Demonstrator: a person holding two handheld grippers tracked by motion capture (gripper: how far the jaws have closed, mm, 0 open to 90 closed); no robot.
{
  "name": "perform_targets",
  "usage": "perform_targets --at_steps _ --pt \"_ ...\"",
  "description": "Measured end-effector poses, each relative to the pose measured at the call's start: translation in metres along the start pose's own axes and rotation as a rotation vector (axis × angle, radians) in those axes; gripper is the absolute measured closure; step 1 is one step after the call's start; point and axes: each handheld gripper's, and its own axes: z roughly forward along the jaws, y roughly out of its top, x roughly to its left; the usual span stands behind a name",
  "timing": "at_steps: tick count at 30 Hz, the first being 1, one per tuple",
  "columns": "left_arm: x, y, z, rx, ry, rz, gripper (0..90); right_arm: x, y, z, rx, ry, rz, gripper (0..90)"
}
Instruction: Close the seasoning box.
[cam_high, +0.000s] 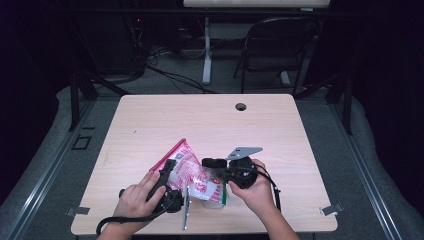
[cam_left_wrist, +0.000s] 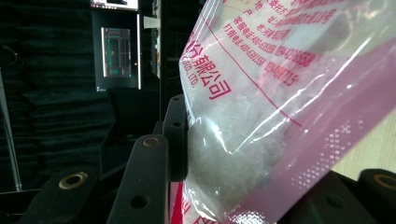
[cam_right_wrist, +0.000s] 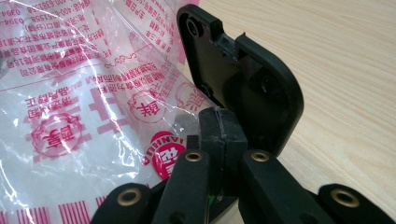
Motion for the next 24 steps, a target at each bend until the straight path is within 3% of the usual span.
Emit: perform_targets --at_steps 24 --pt "0.0001 -0.0007 -0.0011 0.004 -0.004 0.016 69.5 0.0006 0.0004 0.0003 -0.001 0.003 -0.004 90.0"
